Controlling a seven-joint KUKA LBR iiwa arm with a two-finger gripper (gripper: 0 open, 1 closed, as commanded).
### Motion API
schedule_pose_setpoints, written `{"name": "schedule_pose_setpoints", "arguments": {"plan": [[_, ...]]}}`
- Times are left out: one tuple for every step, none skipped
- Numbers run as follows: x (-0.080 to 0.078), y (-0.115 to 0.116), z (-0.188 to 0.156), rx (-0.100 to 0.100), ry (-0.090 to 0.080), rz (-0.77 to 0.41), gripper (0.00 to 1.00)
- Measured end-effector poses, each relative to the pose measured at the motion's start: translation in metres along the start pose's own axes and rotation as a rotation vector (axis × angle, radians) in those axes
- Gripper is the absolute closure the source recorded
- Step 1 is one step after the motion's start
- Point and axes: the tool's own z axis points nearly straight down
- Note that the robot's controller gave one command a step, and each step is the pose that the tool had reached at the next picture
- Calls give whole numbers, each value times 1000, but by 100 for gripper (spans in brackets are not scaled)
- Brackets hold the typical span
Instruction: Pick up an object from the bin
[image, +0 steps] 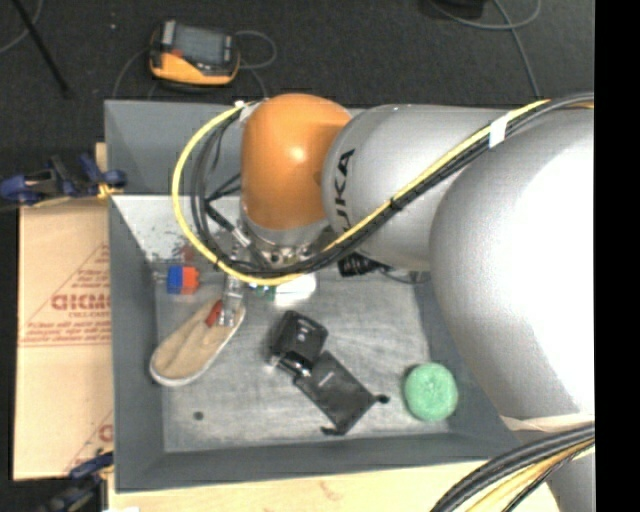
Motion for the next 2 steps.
{"name": "schedule_pose_setpoints", "arguments": {"plan": [[-7, -2, 7, -2, -3, 22, 100], [-7, 7, 0, -2, -1, 51, 100]]}}
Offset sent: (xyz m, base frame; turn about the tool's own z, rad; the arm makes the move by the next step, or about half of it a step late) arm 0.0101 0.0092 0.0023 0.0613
